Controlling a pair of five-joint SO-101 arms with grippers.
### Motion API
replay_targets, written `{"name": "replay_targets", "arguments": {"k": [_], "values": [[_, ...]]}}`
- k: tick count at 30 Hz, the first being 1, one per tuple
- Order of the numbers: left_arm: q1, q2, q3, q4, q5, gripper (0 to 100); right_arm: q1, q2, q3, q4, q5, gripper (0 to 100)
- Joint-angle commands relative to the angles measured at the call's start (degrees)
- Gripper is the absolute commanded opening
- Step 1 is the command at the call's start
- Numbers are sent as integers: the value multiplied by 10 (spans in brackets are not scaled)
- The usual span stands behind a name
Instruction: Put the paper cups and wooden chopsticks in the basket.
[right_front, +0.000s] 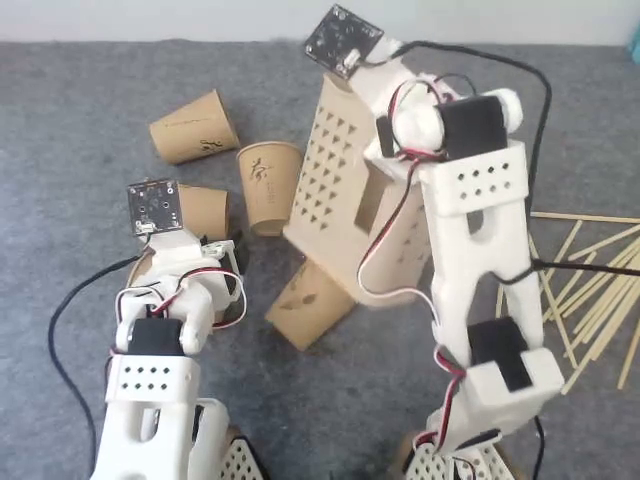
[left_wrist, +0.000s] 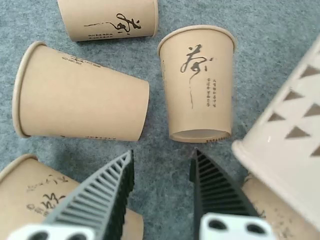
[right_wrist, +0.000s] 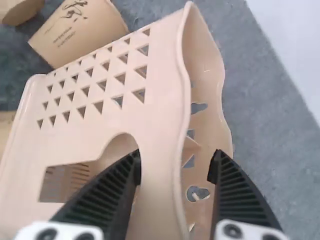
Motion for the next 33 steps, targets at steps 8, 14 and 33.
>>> {"name": "replay_targets", "arguments": {"k": [8,14,33], "values": [[4,-14,-5,-15,4,178,1,-90,176,21,55,301],[4,-14,-5,-15,3,178,7,-91,189,19,55,261],[4,-14,0,-14,3,178,255,-109,290,-9,-413,259]]}}
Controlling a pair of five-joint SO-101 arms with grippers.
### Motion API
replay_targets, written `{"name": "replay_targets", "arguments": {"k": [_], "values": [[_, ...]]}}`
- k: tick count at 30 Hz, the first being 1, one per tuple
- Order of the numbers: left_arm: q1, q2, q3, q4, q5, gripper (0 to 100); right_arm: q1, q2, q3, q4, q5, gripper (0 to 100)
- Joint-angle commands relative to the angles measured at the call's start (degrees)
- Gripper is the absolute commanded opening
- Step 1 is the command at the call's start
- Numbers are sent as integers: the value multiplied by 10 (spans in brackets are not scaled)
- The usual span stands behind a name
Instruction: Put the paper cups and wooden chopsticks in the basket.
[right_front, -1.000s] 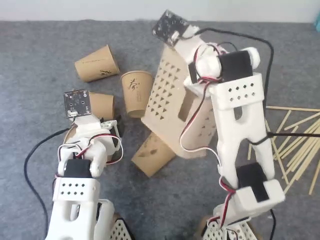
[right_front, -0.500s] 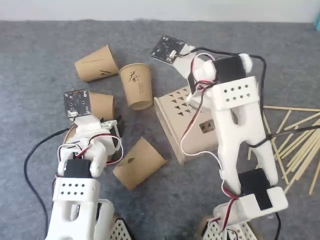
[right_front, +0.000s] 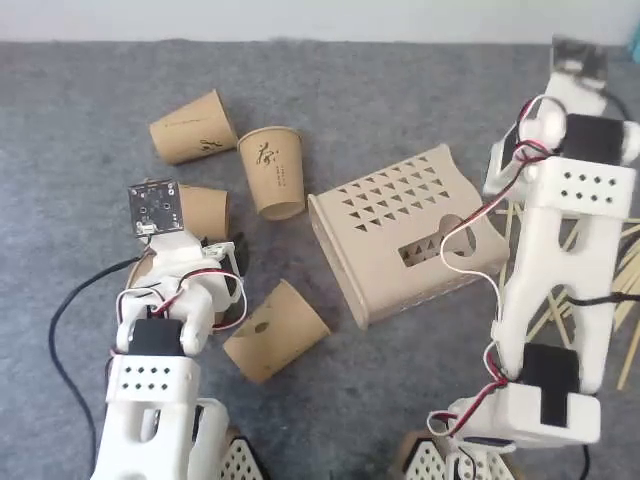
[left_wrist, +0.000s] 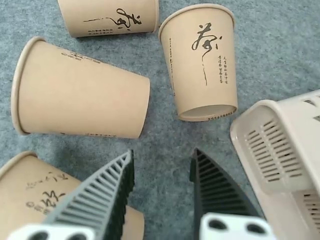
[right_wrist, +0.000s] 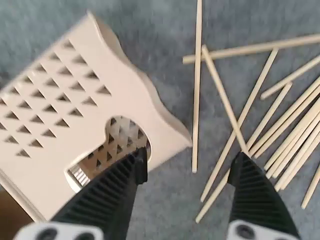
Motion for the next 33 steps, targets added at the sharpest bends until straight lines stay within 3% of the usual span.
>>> {"name": "replay_targets", "arguments": {"k": [1,10,18,25,27,31,33], "values": [[4,-14,-4,-14,3,178,0,-29,59,-22,28,259],[4,-13,-3,-15,2,178,-13,-29,240,-165,80,259],[4,-13,-3,-15,2,178,-83,-34,267,-176,135,259],[4,-13,-3,-15,2,178,-70,-29,295,-239,135,255],[4,-13,-3,-15,2,178,-60,-29,302,-250,135,206],[5,-13,-3,-15,2,178,-36,-31,295,-253,136,6],[5,-13,-3,-15,2,178,-26,-30,283,-248,136,28]]}}
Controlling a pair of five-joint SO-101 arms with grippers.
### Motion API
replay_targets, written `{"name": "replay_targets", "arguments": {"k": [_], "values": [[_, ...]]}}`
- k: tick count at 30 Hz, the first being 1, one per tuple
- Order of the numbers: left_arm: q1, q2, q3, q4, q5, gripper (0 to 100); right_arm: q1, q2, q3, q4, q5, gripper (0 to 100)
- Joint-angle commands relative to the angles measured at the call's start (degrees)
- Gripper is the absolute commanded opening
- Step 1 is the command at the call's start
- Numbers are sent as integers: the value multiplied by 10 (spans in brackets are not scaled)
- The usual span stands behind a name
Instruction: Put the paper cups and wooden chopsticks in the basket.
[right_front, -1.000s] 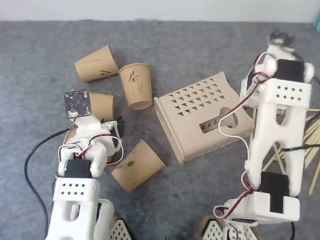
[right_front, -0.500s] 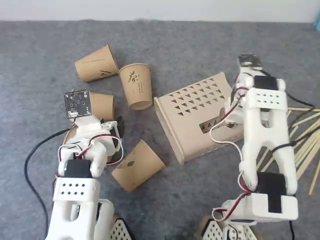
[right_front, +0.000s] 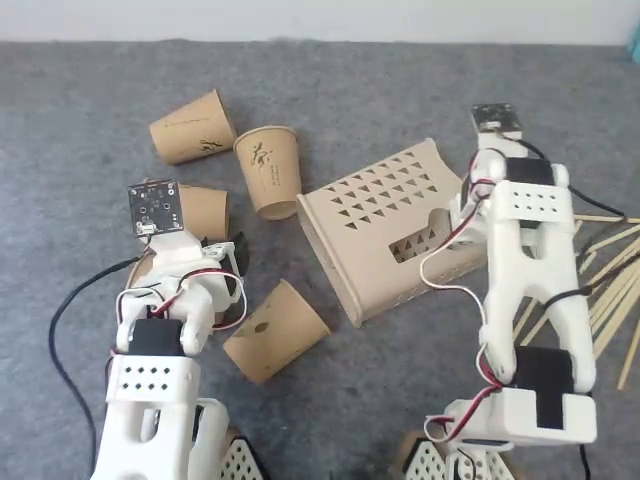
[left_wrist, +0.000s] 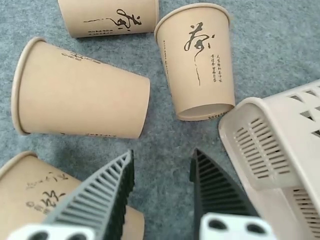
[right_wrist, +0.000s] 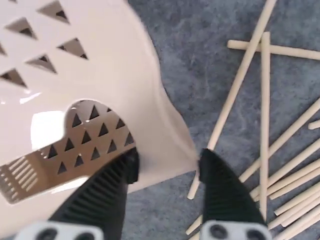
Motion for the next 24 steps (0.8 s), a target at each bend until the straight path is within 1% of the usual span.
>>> {"name": "replay_targets", "arguments": {"k": [1,3,8,11,15,17,19,21,24], "values": [[5,-13,-3,-15,2,178,14,-26,-25,0,6,32],[5,-13,-3,-15,2,178,25,-30,-37,-2,6,4],[20,-13,-6,-10,2,178,37,-31,-107,36,6,8],[20,-13,-27,14,2,178,39,-32,-170,66,19,8],[47,-8,-111,71,-22,178,37,-32,-258,101,72,8],[84,18,-164,109,-25,178,36,-32,-296,120,97,8],[122,66,-219,139,-32,178,32,-32,-320,132,130,8],[151,132,-280,164,-42,178,22,-32,-332,141,182,8],[174,243,-393,208,-46,178,11,-32,-333,138,262,8]]}}
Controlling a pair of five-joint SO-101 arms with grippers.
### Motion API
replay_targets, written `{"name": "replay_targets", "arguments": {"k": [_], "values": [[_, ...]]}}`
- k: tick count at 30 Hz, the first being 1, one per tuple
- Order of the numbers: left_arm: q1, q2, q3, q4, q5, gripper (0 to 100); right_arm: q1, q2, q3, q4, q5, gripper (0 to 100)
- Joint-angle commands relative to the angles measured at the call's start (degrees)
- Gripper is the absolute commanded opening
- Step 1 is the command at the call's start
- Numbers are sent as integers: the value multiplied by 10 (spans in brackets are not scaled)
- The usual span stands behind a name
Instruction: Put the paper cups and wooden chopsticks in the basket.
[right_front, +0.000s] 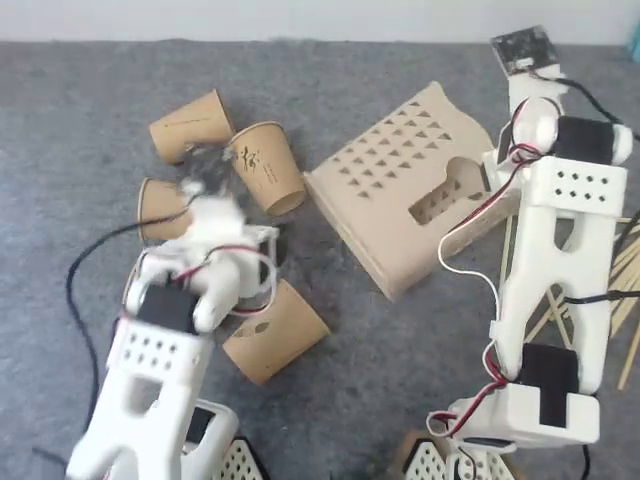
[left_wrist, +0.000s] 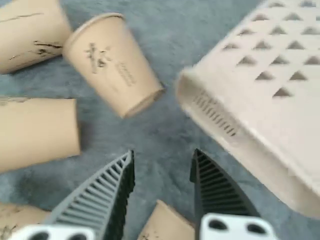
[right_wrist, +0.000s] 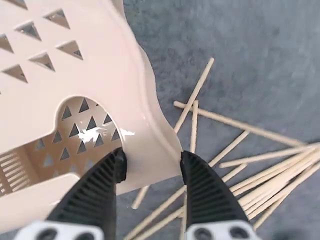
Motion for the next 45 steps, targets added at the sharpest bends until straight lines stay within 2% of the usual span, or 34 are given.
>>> {"name": "replay_targets", "arguments": {"k": [1,7,10,17,19,29,32,35,38,42,45], "values": [[40,164,-196,64,-9,178,-17,-34,-40,-6,93,8],[48,375,-471,159,-9,178,-44,-87,-39,-99,184,8],[46,476,-619,225,-9,178,-73,-141,-38,-111,223,8],[36,691,-969,394,-5,178,-123,-283,-10,-74,230,8],[33,727,-1028,399,-5,178,-130,-324,35,-84,231,8],[13,714,-1043,397,-4,178,-138,-573,473,-342,292,7],[7,714,-1044,397,11,178,-138,-611,543,-368,292,7],[8,714,-1044,397,11,178,-125,-628,552,-368,287,7],[8,713,-1044,397,11,178,-67,-627,545,-371,230,7],[11,713,-1003,398,11,178,32,-604,535,-361,98,8],[26,713,-950,398,11,178,92,-564,507,-311,15,9]]}}
